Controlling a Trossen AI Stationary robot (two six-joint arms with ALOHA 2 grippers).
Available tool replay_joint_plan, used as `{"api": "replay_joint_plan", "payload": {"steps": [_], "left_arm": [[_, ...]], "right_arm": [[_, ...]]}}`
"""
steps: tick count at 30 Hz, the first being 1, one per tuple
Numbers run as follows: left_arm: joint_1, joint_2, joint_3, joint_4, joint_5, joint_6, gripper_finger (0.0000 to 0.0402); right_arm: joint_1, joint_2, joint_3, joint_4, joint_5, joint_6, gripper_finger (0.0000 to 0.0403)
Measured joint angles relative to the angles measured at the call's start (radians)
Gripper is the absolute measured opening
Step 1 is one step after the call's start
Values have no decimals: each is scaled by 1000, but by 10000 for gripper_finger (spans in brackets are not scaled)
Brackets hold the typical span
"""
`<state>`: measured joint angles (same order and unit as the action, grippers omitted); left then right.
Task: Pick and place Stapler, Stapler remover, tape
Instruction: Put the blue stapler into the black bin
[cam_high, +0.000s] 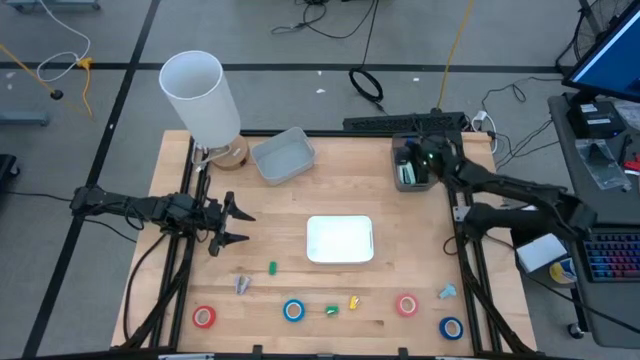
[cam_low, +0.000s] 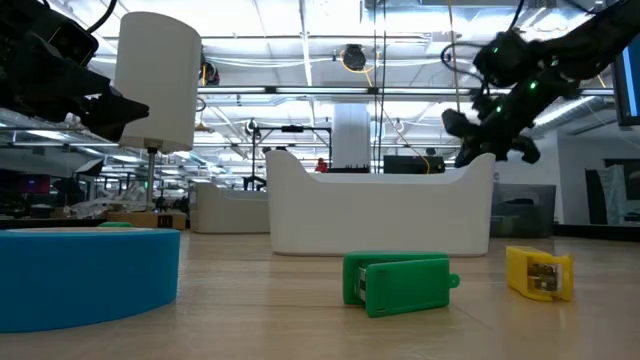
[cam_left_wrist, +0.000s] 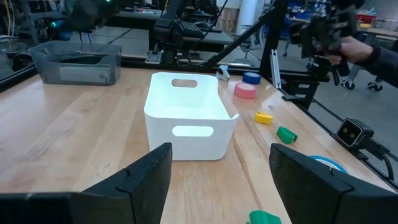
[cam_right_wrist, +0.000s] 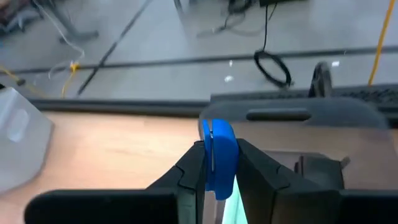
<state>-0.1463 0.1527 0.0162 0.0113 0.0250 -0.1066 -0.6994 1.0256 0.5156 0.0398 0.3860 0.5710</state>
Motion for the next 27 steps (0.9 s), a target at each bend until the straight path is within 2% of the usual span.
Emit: {"api": "replay_joint_plan", "payload": {"steps": [5,9,14,19,27], "left_arm": [[0,0,0,0,0,0,269],[0,0,0,0,-1,0,269],[0,0,0,0,-2,-1,269],[0,0,0,0,-1,-2,269],[0,0,0,0,-1,-2,269]], "right_arm": [[-101,126,1,68,-135,-9,60],[-140,204,29,51,-179,-16,60],[-144,264,89,43,-183,-53,60],[-144,307,143,-80,-183,-64,60],[-146,335,145,-108,-159,-85,60]]}}
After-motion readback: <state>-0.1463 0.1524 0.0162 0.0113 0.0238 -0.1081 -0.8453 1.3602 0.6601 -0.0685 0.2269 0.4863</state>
